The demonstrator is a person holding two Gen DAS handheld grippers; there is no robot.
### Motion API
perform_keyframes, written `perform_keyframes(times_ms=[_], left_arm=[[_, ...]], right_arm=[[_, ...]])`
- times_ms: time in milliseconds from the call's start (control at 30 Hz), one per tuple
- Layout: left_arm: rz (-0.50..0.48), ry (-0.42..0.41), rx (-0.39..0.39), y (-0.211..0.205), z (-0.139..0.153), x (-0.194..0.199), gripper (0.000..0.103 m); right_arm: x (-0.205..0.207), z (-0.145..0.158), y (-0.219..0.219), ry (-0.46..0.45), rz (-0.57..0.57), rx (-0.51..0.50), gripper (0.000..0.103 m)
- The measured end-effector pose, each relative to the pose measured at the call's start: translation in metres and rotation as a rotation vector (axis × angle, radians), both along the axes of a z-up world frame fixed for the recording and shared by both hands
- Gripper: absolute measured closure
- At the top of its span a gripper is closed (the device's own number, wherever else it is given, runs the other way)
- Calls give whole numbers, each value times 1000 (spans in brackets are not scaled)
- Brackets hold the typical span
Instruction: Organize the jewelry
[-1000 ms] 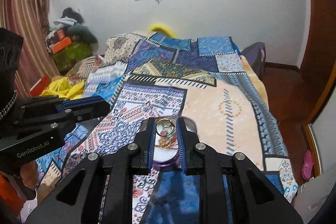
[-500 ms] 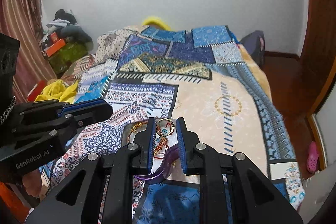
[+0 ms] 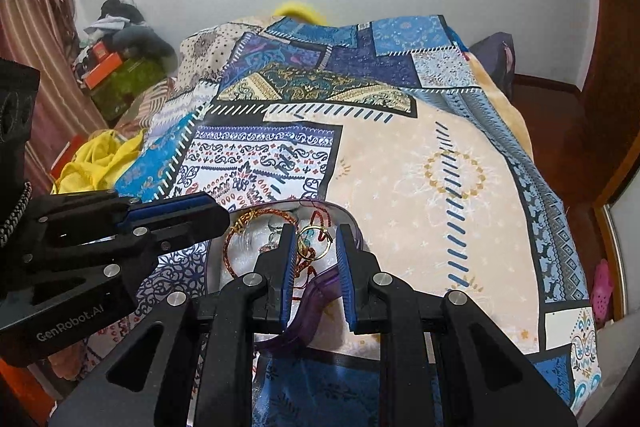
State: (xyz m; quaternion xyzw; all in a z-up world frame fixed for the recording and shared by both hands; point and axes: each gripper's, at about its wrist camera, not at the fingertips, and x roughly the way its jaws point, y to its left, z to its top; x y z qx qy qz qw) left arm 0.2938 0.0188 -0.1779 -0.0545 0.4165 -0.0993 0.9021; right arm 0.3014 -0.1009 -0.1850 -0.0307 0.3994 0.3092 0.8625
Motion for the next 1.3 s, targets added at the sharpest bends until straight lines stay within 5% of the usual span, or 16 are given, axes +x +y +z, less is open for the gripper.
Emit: perform_keyframes(times_ms=[267, 433, 1000, 1133, 1300], left_arm=[[12, -33, 4, 4, 19, -13, 93], [34, -109, 0, 10, 49, -35, 79], [89, -546, -17, 0, 191, -172, 54], [127, -635, 4, -3, 208, -205, 47], [192, -709, 46, -5, 218, -236, 29]], right_arm=[[-3, 12, 0, -4, -11, -5, 82], [-17, 39, -11, -53, -35, 37, 82], [-159, 182, -59, -506, -116, 259, 80], [-191, 196, -62, -614, -134, 295, 56], [-216, 201, -57, -702, -173, 281, 43]])
